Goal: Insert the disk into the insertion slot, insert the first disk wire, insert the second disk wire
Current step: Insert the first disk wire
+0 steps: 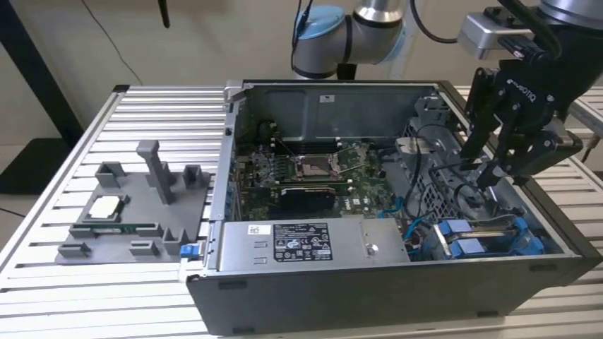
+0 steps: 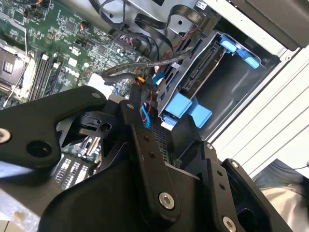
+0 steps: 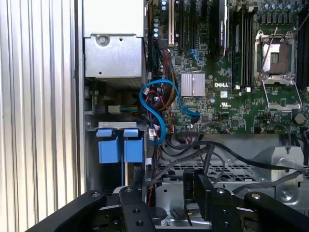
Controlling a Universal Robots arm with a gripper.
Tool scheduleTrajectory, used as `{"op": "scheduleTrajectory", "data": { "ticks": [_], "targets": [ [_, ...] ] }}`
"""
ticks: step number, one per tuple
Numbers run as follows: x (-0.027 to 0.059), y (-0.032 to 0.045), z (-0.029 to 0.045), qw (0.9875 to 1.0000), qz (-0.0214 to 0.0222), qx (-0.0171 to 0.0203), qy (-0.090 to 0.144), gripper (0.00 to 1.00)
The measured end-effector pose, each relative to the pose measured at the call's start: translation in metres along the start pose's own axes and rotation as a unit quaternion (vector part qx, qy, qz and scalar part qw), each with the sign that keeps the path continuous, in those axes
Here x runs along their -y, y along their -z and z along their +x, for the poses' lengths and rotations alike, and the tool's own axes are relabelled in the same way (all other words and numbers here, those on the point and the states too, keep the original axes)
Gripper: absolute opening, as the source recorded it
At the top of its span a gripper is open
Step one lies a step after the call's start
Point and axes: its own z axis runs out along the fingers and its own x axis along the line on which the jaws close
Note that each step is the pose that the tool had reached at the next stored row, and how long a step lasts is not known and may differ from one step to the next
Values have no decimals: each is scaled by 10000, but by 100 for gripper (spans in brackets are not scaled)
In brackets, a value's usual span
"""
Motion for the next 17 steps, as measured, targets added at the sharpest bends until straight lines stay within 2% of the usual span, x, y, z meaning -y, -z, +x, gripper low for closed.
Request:
{"op": "scheduleTrajectory", "data": {
  "ticks": [2, 4, 5, 9, 17],
  "targets": [
    [7, -17, 1, 10000, 0, 21, 1, 53],
    [8, -30, 1, 10000, 0, 96, 2, 53],
    [8, -36, -1, 9999, 1, 118, 2, 53],
    [9, -60, -6, 9999, 3, 152, 4, 53],
    [-3, -66, -7, 9999, 6, 154, 4, 53]
  ]
}}
